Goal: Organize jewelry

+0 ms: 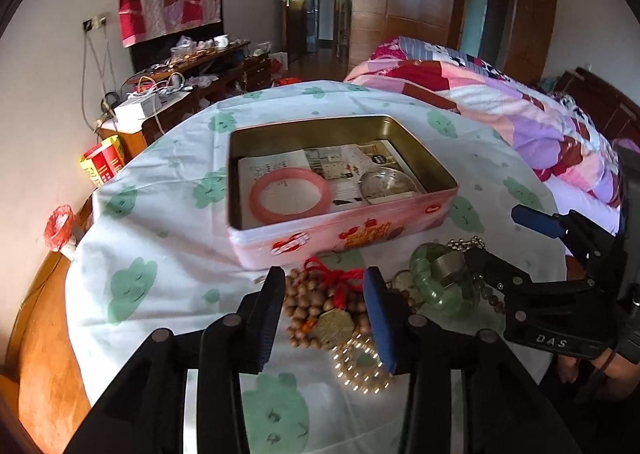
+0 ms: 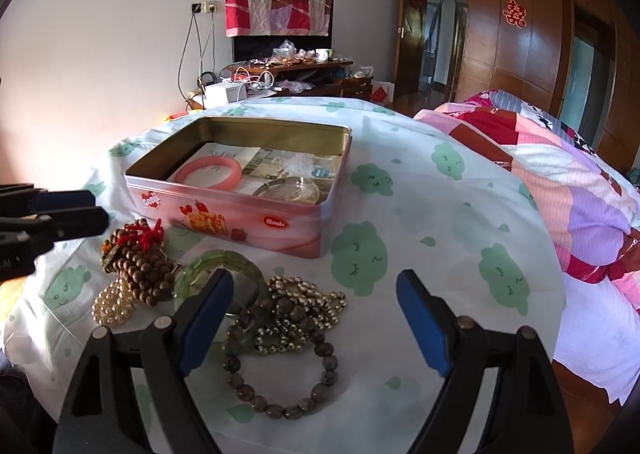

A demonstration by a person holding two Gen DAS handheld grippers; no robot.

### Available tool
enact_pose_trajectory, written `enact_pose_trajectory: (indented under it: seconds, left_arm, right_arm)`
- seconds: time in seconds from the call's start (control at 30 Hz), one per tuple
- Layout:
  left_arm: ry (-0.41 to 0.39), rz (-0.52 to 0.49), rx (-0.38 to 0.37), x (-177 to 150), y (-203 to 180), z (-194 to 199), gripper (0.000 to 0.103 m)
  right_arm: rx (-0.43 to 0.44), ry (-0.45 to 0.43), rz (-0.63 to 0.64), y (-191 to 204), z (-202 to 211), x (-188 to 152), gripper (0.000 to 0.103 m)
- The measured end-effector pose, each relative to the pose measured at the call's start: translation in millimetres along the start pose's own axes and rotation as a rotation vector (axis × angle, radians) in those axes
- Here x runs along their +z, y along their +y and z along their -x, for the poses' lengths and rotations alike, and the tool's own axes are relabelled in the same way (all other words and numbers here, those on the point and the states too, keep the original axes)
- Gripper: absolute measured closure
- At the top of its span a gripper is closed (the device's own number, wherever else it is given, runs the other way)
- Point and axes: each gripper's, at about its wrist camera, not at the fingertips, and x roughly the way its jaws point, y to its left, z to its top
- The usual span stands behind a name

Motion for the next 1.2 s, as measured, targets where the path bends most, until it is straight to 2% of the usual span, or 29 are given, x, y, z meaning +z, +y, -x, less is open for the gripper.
enact_pose_trajectory:
  seconds: [0.17, 0.23, 0.3, 0.37, 0.57, 0.77, 0.87, 0.93, 1.03, 1.13, 1.2]
  left_arm:
    - [0.026, -0.064, -0.007, 1.9, -16.1, -18.5, 0.062]
    - [0.056, -0.063, -0.014, -0.6, -17.0, -27.4, 0.066]
    - [0.072, -0.044, -0.013, -2.0, -13.6, -31.1, 0.103]
    - [0.064, 0.006, -0.034, -2.2, -4.6, -26.5, 0.103]
    - [-0.041, 0.050, -0.039, 3.5, 8.7, 12.4, 0.103]
    - [-0.094, 0.106, -0.035, 10.5, 28.9, 36.3, 0.103]
    - [-0.121, 0.129, -0.018, 14.3, 39.2, 45.5, 0.103]
    - [-0.139, 0.126, 0.021, 16.6, 42.9, 49.4, 0.103]
    - [-0.128, 0.131, 0.048, 14.9, 47.4, 43.9, 0.103]
    - [-0.100, 0.144, 0.050, 10.4, 52.1, 36.1, 0.103]
    - [-0.084, 0.144, 0.048, 8.3, 52.3, 30.7, 0.103]
  right_arm:
    - [-0.003, 0.004, -0.012, -3.9, -1.8, -0.6, 0.017]
    - [-0.008, 0.005, -0.009, -4.6, -2.4, -1.2, 0.017]
    - [-0.010, 0.007, -0.011, -6.1, -2.7, -1.9, 0.017]
    - [-0.009, 0.007, -0.017, -8.1, -2.8, -2.4, 0.017]
    - [-0.014, 0.003, -0.027, -10.8, -2.5, -3.1, 0.017]
    - [-0.014, -0.015, -0.012, -6.6, 2.1, -1.6, 0.017]
    - [-0.012, -0.016, -0.009, -5.9, 2.3, -1.3, 0.017]
    - [0.001, -0.016, 0.002, -3.0, 3.0, -1.1, 0.017]
    - [0.017, -0.017, 0.023, 4.5, 3.0, 0.0, 0.018]
    - [0.034, -0.014, 0.056, 12.5, 2.7, 0.5, 0.027]
    - [0.045, -0.009, 0.070, 16.6, 1.9, 1.3, 0.030]
